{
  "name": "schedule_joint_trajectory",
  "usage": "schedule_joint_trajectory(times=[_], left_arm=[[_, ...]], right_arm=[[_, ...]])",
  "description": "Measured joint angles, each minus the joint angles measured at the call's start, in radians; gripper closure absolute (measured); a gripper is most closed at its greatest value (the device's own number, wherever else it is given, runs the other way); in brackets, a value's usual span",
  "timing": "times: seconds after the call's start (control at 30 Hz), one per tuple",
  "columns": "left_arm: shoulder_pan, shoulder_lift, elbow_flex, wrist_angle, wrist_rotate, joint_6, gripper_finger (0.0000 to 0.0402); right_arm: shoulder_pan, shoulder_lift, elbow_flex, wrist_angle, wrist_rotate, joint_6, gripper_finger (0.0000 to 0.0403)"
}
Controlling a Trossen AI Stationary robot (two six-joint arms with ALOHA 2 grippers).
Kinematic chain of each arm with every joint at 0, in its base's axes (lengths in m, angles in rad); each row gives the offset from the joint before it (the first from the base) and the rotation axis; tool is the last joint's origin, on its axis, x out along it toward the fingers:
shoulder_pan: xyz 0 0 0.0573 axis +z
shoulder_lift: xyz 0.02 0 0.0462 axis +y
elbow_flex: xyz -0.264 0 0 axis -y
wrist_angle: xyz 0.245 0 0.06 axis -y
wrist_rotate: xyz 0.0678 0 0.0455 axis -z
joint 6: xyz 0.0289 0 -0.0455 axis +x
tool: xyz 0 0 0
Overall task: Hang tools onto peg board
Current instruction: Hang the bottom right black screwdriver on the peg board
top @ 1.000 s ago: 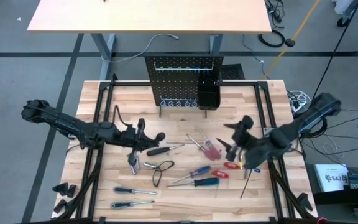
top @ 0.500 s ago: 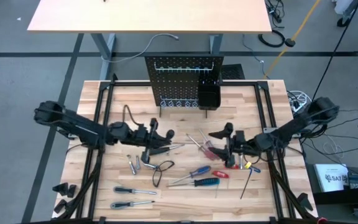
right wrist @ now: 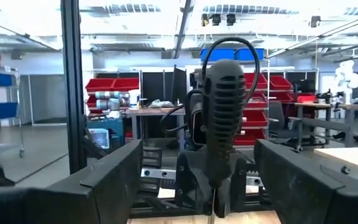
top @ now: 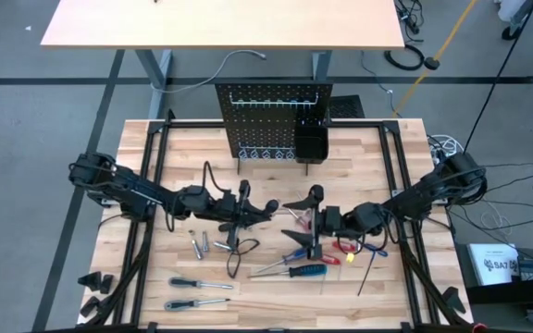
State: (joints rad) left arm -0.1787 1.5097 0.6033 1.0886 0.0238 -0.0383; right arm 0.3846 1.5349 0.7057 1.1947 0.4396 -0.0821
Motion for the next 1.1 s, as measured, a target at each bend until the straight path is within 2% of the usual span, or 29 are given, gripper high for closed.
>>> schedule_joint_trajectory(times=[0.3, 0.63, 0.9, 1.0, 1.1], left_arm=[[0.0, 0.009, 0.025, -0.01, 0.016, 0.0, 0.0394], [0.002, 0.009, 0.076, -0.085, 0.016, 0.026, 0.0394], [0.002, 0.009, 0.076, -0.114, 0.012, 0.026, 0.0394], [0.002, 0.009, 0.076, -0.111, 0.016, 0.026, 0.0394], [0.002, 0.009, 0.076, -0.111, 0.02, 0.027, 0.0394]], right_arm=[[-0.051, 0.003, 0.009, -0.001, -0.055, 0.043, 0.0105], [-0.07, 0.096, 0.104, -0.017, -0.054, 0.016, 0.0105], [-0.069, 0.116, 0.118, 0.0, -0.046, -0.008, 0.0106], [-0.069, 0.115, 0.118, 0.007, -0.042, -0.008, 0.0122], [-0.069, 0.115, 0.118, 0.001, -0.038, -0.01, 0.0159]])
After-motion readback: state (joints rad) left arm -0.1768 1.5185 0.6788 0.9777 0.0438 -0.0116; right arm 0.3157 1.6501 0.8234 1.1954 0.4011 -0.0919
